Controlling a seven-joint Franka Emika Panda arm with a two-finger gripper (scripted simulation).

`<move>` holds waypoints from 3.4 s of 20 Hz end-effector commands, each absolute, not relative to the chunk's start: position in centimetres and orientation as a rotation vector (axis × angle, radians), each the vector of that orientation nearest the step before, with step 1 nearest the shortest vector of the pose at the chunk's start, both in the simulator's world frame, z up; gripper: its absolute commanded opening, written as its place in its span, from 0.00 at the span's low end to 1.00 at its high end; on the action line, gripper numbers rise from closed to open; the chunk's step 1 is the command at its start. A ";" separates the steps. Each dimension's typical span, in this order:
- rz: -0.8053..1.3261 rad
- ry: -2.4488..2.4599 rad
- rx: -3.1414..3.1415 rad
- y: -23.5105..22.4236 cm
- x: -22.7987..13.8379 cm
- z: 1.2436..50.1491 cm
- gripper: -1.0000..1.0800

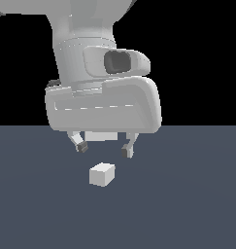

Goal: Plug the charger into the wall socket.

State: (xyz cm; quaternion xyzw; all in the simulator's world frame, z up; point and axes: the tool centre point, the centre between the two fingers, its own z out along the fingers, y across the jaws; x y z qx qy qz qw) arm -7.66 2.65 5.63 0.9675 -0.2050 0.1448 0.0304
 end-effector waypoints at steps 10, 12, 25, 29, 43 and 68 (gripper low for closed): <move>0.444 -0.632 2.983 2.6 -7.7 1.6 0.96; 0.444 -0.632 2.983 2.6 -7.7 1.3 0.96; 0.444 -0.632 2.983 2.6 -7.7 1.2 0.00; 0.446 -0.615 2.988 2.5 -7.6 1.3 0.00; 0.464 -0.323 3.057 1.6 -5.2 3.6 0.00; 0.473 0.452 3.116 1.6 0.9 9.2 0.00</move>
